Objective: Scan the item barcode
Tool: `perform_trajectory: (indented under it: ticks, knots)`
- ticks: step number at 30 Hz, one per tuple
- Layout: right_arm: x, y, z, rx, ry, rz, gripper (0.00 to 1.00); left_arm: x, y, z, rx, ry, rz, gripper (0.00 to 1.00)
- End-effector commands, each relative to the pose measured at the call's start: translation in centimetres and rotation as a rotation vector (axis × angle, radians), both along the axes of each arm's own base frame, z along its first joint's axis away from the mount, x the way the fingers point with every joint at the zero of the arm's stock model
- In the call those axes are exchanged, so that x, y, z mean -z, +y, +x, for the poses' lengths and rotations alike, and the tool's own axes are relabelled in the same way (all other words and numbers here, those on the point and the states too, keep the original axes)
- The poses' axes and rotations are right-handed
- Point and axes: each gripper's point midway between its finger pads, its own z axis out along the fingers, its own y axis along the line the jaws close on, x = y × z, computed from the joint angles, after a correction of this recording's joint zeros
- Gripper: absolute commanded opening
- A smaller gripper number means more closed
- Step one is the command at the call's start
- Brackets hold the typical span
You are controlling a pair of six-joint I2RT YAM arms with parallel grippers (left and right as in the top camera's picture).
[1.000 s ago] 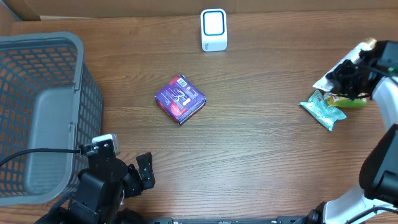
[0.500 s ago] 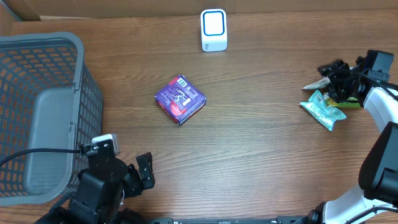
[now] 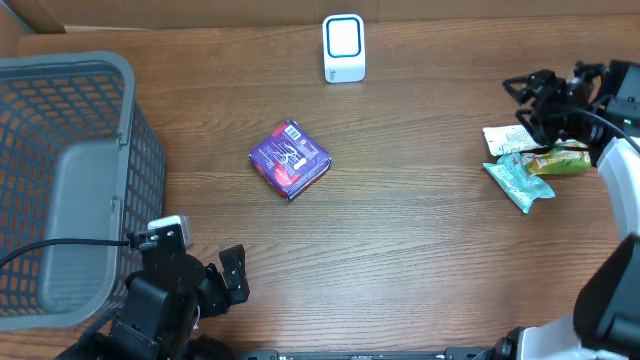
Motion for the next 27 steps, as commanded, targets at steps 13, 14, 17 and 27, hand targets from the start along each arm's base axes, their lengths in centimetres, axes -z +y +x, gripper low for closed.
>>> perform_trajectory:
  ticks: [13,14,17,27]
  knots:
    - [-1.1,24.5,-2.6,-0.478,-0.112,-0.174,0.73,0.0,0.0,0.1,-0.014,-0.002,-0.007,1.00]
    - [-0.5,25.5,-2.8,-0.488,-0.095,-0.169,0.74,0.0,0.0,0.1,-0.014,-0.002,-0.007,0.99]
    - [1.8,28.4,-3.3,-0.497,-0.017,-0.145,0.87,0.0,0.0,0.1,-0.014,-0.002,-0.007,1.00]
    - [9.7,33.3,-6.7,-0.379,0.237,-0.208,0.97,0.0,0.0,0.1,-0.014,-0.002,-0.007,1.00]
